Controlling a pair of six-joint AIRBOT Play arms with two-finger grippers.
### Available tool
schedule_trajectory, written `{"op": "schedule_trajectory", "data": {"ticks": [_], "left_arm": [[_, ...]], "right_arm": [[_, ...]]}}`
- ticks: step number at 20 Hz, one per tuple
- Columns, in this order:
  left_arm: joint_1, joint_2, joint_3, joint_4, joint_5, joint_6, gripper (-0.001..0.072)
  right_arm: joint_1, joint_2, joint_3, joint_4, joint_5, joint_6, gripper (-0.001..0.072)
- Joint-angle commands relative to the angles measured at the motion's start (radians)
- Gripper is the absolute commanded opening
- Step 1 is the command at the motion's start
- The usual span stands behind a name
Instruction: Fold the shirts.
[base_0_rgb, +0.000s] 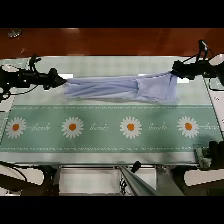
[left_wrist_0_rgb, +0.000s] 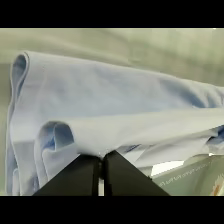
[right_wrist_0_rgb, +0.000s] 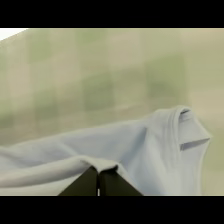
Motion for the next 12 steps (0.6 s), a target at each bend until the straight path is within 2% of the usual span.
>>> {"op": "schedule_trajectory", "data": {"ticks": [1, 3, 4, 5, 6, 7, 8, 9, 10, 11, 12], "left_arm": [[-0.003, -0.093, 0.092, 0.0, 0.006, -0.036, 0.0063], [-0.003, -0.116, 0.119, 0.0, 0.006, -0.036, 0.0066], [-0.003, -0.124, 0.124, -0.001, 0.005, -0.037, 0.014], [-0.003, -0.128, 0.124, 0.0, 0.001, -0.036, 0.0213], [-0.002, -0.13, 0.124, 0.0, -0.02, -0.035, 0.0257], [0.0, -0.13, 0.124, 0.002, -0.051, -0.034, 0.0257], [0.009, -0.13, 0.124, 0.01, -0.09, -0.024, 0.0257], [0.023, -0.129, 0.126, 0.027, -0.133, -0.023, 0.0258], [0.042, -0.129, 0.128, 0.04, -0.183, -0.023, 0.0259], [0.061, -0.128, 0.128, 0.042, -0.229, -0.023, 0.026], [0.08, -0.125, 0.128, 0.042, -0.275, -0.022, 0.026]], "right_arm": [[0.0, -0.063, 0.022, 0.004, 0.001, 0.0, 0.003], [0.0, -0.078, 0.021, 0.005, 0.003, 0.0, 0.0032], [0.0, -0.08, 0.022, 0.006, 0.006, 0.0, 0.0093], [0.0, -0.08, 0.022, 0.007, 0.012, -0.001, 0.0224], [0.0, -0.078, 0.022, 0.007, 0.021, -0.006, 0.0321], [-0.002, -0.073, 0.022, -0.001, 0.037, -0.024, 0.0389], [-0.01, -0.06, 0.022, -0.038, 0.054, -0.027, 0.049], [-0.021, -0.042, 0.022, -0.108, 0.075, -0.022, 0.0561], [-0.036, -0.025, 0.022, -0.187, 0.102, -0.001, 0.0568], [-0.057, -0.011, 0.022, -0.259, 0.137, 0.019, 0.0609], [-0.082, -0.008, 0.022, -0.278, 0.182, 0.017, 0.061]]}}
